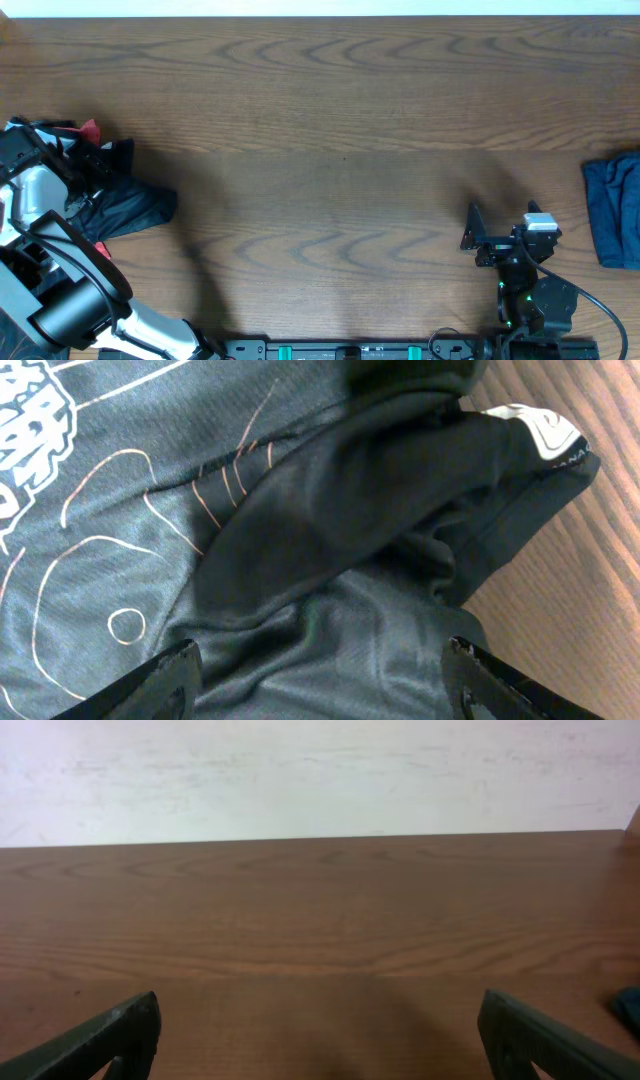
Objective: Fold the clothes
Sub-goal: 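Lower the left gripper and pinch the black jersey's sleeve edge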
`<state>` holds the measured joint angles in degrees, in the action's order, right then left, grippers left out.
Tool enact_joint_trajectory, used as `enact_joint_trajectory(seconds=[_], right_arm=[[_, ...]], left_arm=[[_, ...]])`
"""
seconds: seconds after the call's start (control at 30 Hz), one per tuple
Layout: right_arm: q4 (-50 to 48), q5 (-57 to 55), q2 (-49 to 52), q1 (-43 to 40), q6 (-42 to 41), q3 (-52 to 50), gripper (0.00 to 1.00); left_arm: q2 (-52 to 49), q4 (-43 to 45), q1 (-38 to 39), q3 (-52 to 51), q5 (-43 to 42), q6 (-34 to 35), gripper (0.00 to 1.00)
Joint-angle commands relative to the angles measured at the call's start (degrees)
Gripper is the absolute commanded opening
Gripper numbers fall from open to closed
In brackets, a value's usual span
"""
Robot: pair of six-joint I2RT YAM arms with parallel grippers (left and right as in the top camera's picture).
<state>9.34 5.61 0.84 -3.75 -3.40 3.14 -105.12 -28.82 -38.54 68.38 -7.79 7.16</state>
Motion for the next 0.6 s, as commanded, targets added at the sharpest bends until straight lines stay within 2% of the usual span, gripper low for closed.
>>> enact_joint_trajectory(seconds=[0.0, 0.1, 0.47, 0.57], right_arm=[[-0.1, 0.2, -0.5, -0.4, 0.7, -0.4, 0.99], [-0.1, 0.2, -0.5, -0.4, 0.7, -0.4, 0.99], [-0.1, 0.2, -0.5, -0.4, 0.7, -0.4, 0.99], [-0.1, 0.2, -0.5, -0.4, 0.7, -0.4, 0.99]], left_arm=[[-0.9, 0.2, -0.7, 1.5, -0.8, -2.1, 0.79], [-1.4, 0.2, -1.4, 1.5, -0.8, -2.2, 0.91], [-1.9, -0.6, -3.7, 1.5, -0.9, -2.2, 0.92], [-2.0, -0.2, -3.8, 1.1, -3.1, -3.8, 0.92]])
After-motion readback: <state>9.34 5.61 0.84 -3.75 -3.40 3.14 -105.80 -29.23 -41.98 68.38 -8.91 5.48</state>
